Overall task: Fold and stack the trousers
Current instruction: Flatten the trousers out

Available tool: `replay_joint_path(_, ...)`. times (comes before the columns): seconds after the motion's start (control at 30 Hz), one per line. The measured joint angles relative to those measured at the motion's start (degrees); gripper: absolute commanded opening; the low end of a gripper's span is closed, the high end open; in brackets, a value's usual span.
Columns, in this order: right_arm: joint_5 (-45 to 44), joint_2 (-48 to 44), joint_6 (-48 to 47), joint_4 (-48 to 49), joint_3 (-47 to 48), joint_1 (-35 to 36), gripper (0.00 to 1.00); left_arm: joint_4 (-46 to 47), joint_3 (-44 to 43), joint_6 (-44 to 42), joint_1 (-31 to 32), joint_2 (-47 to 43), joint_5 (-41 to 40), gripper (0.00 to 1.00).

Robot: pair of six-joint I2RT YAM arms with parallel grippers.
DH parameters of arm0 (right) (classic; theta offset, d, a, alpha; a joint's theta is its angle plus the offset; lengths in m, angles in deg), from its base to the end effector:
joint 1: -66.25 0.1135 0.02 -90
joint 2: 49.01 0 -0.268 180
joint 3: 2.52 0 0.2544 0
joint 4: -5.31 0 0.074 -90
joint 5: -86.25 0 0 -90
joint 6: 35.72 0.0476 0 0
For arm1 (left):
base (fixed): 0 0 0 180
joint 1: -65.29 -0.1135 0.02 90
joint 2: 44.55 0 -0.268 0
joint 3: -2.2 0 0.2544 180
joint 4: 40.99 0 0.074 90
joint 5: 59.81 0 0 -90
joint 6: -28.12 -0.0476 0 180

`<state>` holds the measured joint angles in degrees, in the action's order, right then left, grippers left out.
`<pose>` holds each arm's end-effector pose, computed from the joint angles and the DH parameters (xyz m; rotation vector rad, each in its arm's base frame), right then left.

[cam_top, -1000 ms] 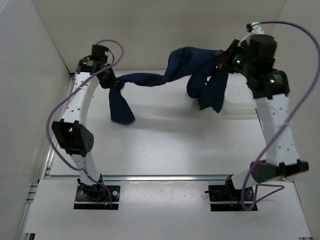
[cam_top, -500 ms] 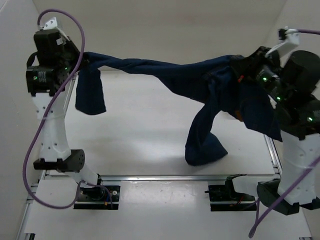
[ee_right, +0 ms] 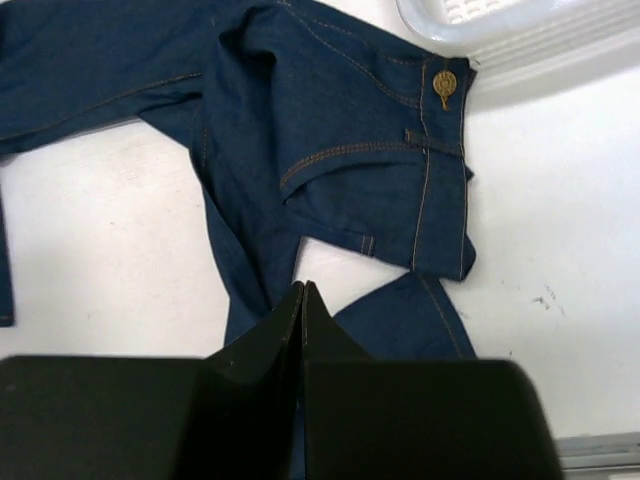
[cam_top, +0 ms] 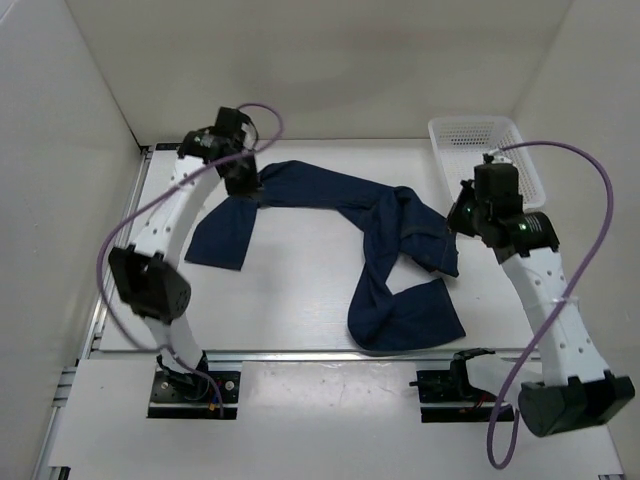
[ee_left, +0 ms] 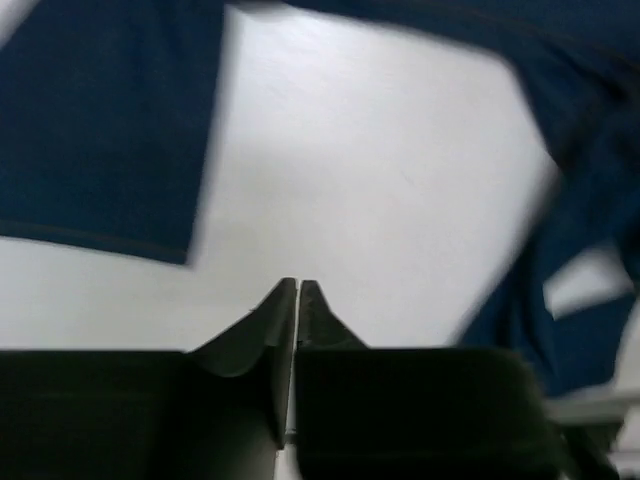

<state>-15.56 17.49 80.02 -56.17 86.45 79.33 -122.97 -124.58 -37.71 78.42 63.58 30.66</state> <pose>0.2379 0.0453 0.3806 0.3560 2.2096 0.1362 0.3885 -0.0910 0.3409 -0.2566 2.6828 -0.2148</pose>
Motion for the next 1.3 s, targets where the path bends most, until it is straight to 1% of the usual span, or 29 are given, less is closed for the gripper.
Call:
replay_joint_path(0.03, 0.02, -2.32, 0.50, 0.31, -1.49, -0.26, 0.03, 0.24, 3.89, 0.20, 3.54, -4.74, 0.15, 0.10)
replay_joint_path(0.07, 0.35, -4.04, 1.05, 0.55, -3.28, -0.44, 0.14, 0.79, 6.60, 0.48, 6.78, -8.61, 0.68, 0.10)
replay_joint_path(0.1, 0.90, -5.29, 1.73, 0.66, -5.03, -0.79, 0.43, 2.60, 9.46, 1.03, 10.80, -12.22, 1.66, 0.13)
replay_joint_path(0.13, 1.97, -6.01, 2.58, 1.07, -7.08, -1.27, 0.61, 4.72, 12.87, 1.86, 15.08, -15.85, 2.78, 0.18)
replay_joint_path(0.17, 3.45, -6.29, 2.95, 1.99, -9.53, -1.90, 0.77, 6.12, 15.61, 2.60, 18.95, -18.25, 4.00, 0.27)
replay_joint_path(0.2, 5.22, -6.12, 3.39, 2.56, -12.15, -2.56, 0.90, 7.26, 18.01, 3.45, 23.04, -19.74, 5.29, 0.57)
replay_joint_path(0.23, 7.21, -5.46, 3.78, 3.02, -14.88, -3.63, 0.93, 7.89, 19.28, 4.00, 25.75, -19.87, 6.14, 0.71)
replay_joint_path(0.27, 9.40, -4.20, 4.15, 3.87, -17.49, -5.07, 0.93, 8.72, 20.26, 5.14, 29.09, -18.86, 6.51, 0.85)
replay_joint_path(0.3, 11.28, -3.17, 4.42, 4.68, -19.89, -6.64, 0.93, 9.35, 20.68, 6.01, 32.28, -17.03, 6.56, 0.99)
replay_joint_path(0.37, 16.22, -1.64, 5.57, 6.14, -24.59, -11.13, 0.92, 10.71, 20.65, 7.67, 37.70, -11.72, 5.99, 1.00)
replay_joint_path(0.43, 20.17, -1.36, 6.82, 7.91, -28.02, -15.72, 0.87, 11.80, 20.33, 8.59, 43.04, -5.88, 5.44, 1.00)
replay_joint_path(0.5, 25.14, -0.94, 7.98, 10.78, -30.71, -20.98, 0.87, 12.07, 19.37, 8.98, 47.23, -0.81, 4.87, 1.00)
replay_joint_path(0.53, 27.74, -0.09, 8.66, 12.59, -31.74, -23.50, 0.85, 12.00, 18.51, 9.18, 49.20, 1.29, 4.61, 1.00)
replay_joint_path(0.6, 31.63, 2.51, 9.62, 16.06, -32.87, -27.15, 0.85, 12.07, 16.57, 9.38, 52.26, 4.59, 4.07, 1.00)
replay_joint_path(0.67, 34.14, 5.79, 10.34, 18.51, -33.22, -28.68, 0.85, 12.35, 15.08, 9.51, 54.16, 6.32, 3.28, 1.00)
replay_joint_path(0.73, 35.67, 8.24, 10.80, 20.74, -33.22, -28.85, 0.83, 12.90, 14.19, 9.57, 55.01, 7.02, 2.54, 1.00)
replay_joint_path(0.77, 36.22, 9.33, 11.13, 21.84, -33.22, -28.94, 0.80, 13.11, 13.81, 9.60, 55.15, 7.32, 1.99, 1.00)
replay_joint_path(0.8, 36.52, 10.23, 11.30, 22.60, -33.22, -28.94, 0.78, 13.25, 13.62, 9.60, 55.15, 7.56, 1.68, 0.96)
replay_joint_path(0.83, 36.83, 11.39, 11.58, 23.63, -33.20, -29.00, 0.75, 13.46, 13.35, 9.73, 55.12, 7.91, 1.38, 0.83)
replay_joint_path(0.87, 37.13, 12.66, 11.74, 24.57, -33.20, -29.11, 0.69, 13.73, 13.22, 9.99, 55.12, 8.37, 1.05, 0.75)
replay_joint_path(0.97, 37.46, 16.61, 12.83, 27.28, -33.20, -29.20, 0.55, 14.16, 13.31, 10.29, 54.97, 10.01, -0.24, 0.35)
replay_joint_path(1.0, 37.48, 17.88, 13.09, 28.11, -33.20, -29.20, 0.39, 14.27, 13.51, 10.23, 54.84, 10.54, -0.74, 0.15)
replay_joint_path(1.03, 37.46, 18.97, 13.16, 28.85, -33.20, -29.20, 0.29, 14.58, 13.97, 10.58, 54.75, 10.82, -1.16, 0.10)
replay_joint_path(1.07, 37.35, 19.80, 13.51, 29.44, -33.20, -29.20, 0.19, 14.58, 14.60, 10.38, 54.51, 11.06, -1.49, 0.10)
replay_joint_path(1.1, 37.13, 20.28, 13.90, 29.79, -33.18, -29.20, 0.00, 14.67, 15.34, 10.29, 54.23, 11.15, -1.66, 0.10)
replay_joint_path(1.2, 34.97, 19.32, 14.53, 29.42, -32.87, -29.20, 0.00, 14.73, 17.88, 10.38, 53.59, 11.19, -2.36, 0.10)
replay_joint_path(1.3, 31.58, 13.49, 14.34, 26.73, -31.50, -29.20, 0.00, 14.47, 19.61, 10.34, 52.68, 10.99, -4.31, 0.10)
